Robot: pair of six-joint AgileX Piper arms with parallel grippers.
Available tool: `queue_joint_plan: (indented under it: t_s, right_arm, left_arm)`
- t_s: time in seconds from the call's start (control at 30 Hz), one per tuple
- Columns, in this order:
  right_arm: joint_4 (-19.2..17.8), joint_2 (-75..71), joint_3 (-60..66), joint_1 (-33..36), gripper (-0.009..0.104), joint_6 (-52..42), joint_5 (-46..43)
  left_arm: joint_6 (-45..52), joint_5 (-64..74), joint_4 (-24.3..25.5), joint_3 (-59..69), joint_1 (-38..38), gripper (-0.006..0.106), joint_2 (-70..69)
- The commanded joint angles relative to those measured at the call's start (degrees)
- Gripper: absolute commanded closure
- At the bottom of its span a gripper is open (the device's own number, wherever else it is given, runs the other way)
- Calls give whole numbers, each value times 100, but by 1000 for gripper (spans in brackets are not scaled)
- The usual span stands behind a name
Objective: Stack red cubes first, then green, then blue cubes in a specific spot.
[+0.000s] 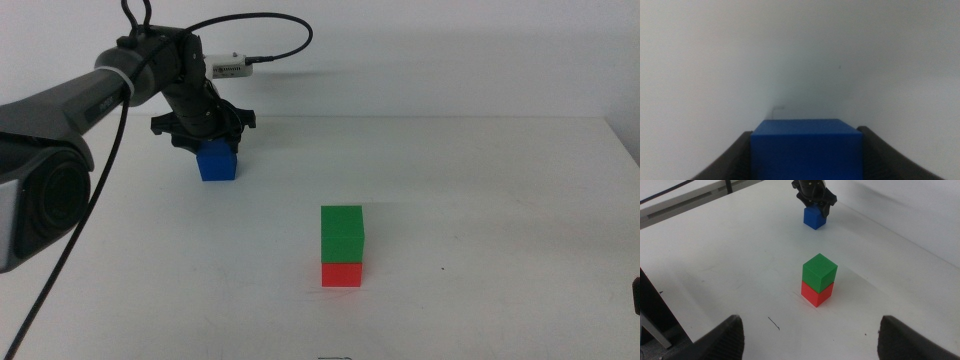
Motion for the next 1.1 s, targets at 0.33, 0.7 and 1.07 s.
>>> queue_joint_plan:
  t_s: [0.33, 0.7, 1.07]
  right_arm:
    - [-8, 24, -121, -27, 21, -45, -441]
    - [-8, 24, -121, -27, 21, -45, -441]
    - [-8, 24, -121, -27, 21, -45, -440]
  left_arm:
    - [-179, 246, 129, 1848, -136, 102, -2582]
    - [-2722, 458, 1809, 2529, -2075, 102, -3643]
    - [-4487, 470, 2556, 2412, -3564, 102, -3555]
